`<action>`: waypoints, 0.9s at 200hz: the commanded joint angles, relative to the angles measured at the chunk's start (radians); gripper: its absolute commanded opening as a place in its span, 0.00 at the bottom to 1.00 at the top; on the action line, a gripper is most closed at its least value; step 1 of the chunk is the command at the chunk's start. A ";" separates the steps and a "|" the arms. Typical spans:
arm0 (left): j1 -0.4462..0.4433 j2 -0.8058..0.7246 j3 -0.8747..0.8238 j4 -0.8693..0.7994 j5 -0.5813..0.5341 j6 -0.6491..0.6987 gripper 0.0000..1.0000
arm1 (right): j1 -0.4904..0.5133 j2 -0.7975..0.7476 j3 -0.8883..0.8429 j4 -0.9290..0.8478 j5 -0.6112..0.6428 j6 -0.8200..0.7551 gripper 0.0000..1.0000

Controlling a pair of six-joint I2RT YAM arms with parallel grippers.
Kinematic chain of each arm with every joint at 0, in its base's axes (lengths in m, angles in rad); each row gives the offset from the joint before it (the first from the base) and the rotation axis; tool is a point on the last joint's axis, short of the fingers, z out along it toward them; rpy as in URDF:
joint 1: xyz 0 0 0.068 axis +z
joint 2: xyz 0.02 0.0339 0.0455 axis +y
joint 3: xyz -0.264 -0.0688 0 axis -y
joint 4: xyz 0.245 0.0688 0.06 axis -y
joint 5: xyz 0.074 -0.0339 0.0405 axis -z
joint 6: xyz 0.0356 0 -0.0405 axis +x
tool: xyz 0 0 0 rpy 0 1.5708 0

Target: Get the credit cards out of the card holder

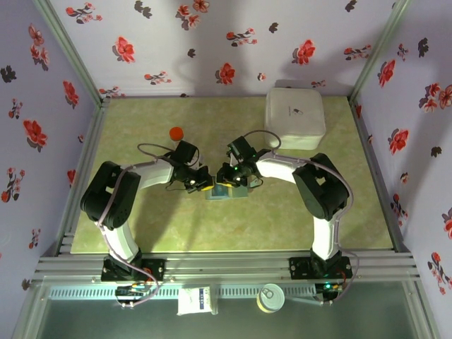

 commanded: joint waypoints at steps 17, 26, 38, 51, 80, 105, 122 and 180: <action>0.012 0.012 0.002 -0.051 -0.044 0.026 0.00 | -0.011 0.003 -0.015 -0.029 0.029 -0.001 0.28; 0.014 0.011 0.001 -0.053 -0.043 0.028 0.00 | -0.013 -0.001 -0.019 -0.038 0.040 -0.003 0.29; 0.016 0.009 -0.001 -0.055 -0.044 0.029 0.00 | -0.016 -0.005 -0.022 -0.046 0.052 -0.005 0.29; 0.019 0.010 -0.001 -0.058 -0.043 0.032 0.00 | -0.017 -0.010 -0.026 -0.051 0.057 -0.007 0.29; 0.021 0.008 -0.002 -0.061 -0.041 0.032 0.00 | -0.019 -0.013 -0.033 -0.056 0.060 -0.010 0.30; 0.022 0.002 -0.003 -0.063 -0.041 0.031 0.00 | -0.019 -0.020 -0.038 -0.067 0.077 -0.011 0.31; 0.024 -0.003 -0.004 -0.064 -0.038 0.031 0.00 | -0.020 -0.026 -0.042 -0.067 0.087 -0.014 0.32; 0.028 -0.022 0.000 -0.064 -0.033 0.028 0.01 | -0.020 -0.045 -0.031 -0.090 0.110 -0.027 0.32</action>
